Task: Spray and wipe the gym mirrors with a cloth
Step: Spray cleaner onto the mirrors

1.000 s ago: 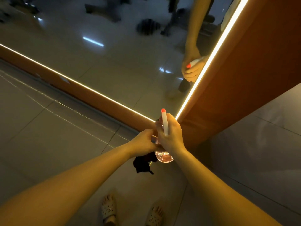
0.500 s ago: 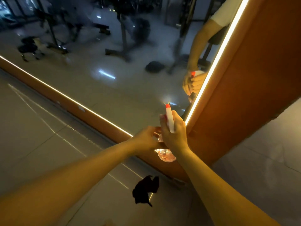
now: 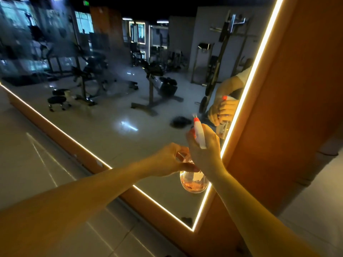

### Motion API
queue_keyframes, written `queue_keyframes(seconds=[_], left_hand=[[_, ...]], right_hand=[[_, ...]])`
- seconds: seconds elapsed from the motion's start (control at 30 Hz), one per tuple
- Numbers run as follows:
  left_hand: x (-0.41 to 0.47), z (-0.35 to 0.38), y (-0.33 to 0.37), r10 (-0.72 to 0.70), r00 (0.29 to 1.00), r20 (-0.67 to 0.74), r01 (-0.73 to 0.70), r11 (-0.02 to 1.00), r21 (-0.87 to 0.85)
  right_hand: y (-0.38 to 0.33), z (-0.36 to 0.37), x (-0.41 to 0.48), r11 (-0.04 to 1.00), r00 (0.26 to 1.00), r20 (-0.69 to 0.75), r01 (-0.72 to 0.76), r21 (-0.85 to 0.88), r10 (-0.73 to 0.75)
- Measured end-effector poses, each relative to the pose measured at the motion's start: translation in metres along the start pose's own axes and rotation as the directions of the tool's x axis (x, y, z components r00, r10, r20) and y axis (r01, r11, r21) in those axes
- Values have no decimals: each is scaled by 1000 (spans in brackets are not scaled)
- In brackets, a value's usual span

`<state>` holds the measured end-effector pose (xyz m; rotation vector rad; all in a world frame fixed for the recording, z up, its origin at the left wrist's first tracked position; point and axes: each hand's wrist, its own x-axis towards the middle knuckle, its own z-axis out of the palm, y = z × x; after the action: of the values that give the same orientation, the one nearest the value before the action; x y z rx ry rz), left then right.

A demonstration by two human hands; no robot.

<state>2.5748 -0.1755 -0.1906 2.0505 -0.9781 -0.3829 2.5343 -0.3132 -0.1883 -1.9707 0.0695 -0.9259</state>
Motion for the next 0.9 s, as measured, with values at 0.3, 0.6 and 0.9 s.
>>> queue_keyframes(seconds=[0.3,0.6,0.9], left_hand=[[8,-56,50,180,977,-115,-169,980,103],[6,-107,68,265,942,-206,-257,964,68],[9,-166,80,202,957,-210,-213,976,-33]], right_hand=[[-73,-9,53,998,998,-61,0,69,4],[-143,-19,121,943,999,-50,10,331,7],[-196,2,158,931,999,-18,-33,364,43]])
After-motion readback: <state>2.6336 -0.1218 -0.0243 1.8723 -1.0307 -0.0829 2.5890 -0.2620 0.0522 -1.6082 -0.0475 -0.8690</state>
